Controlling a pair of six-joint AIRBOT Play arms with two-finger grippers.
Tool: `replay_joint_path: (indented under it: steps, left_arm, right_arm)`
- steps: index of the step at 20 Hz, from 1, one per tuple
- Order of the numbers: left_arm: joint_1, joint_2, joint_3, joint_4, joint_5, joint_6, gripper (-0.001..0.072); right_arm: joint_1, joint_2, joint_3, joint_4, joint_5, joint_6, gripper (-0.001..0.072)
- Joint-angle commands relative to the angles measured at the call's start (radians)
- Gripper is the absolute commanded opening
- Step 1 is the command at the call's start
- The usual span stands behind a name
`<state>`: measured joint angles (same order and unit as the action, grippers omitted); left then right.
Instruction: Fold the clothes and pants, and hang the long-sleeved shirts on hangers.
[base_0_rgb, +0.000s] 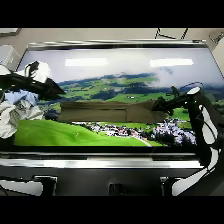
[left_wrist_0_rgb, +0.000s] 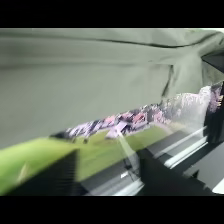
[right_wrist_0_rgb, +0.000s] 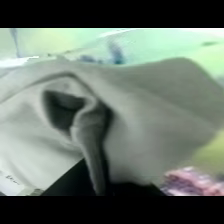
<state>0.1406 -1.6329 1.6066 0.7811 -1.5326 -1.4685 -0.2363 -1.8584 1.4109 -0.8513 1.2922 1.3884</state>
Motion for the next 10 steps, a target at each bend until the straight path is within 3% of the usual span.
replay_joint_path:
  steps: [1,3,5,10]
  left_arm:
    - [-0.144,0.000,-0.042,0.001,0.192,0.032,0.0218]
    - [-0.250,-0.018,-0.102,0.000,0.328,0.027,0.0094]
    - [-0.370,-0.065,-0.144,0.000,0.406,0.018,0.0039]
    - [-0.632,-0.230,-0.151,-0.086,0.532,-0.024,0.0041]
  right_arm:
    - [0.049,0.104,0.002,0.035,0.040,0.032,0.0036]
    - [0.075,0.208,0.002,0.036,0.084,0.070,0.0036]
    - [0.107,0.319,0.002,0.034,0.121,0.118,0.0036]
    - [0.203,0.550,0.002,0.024,0.154,0.257,0.0036]
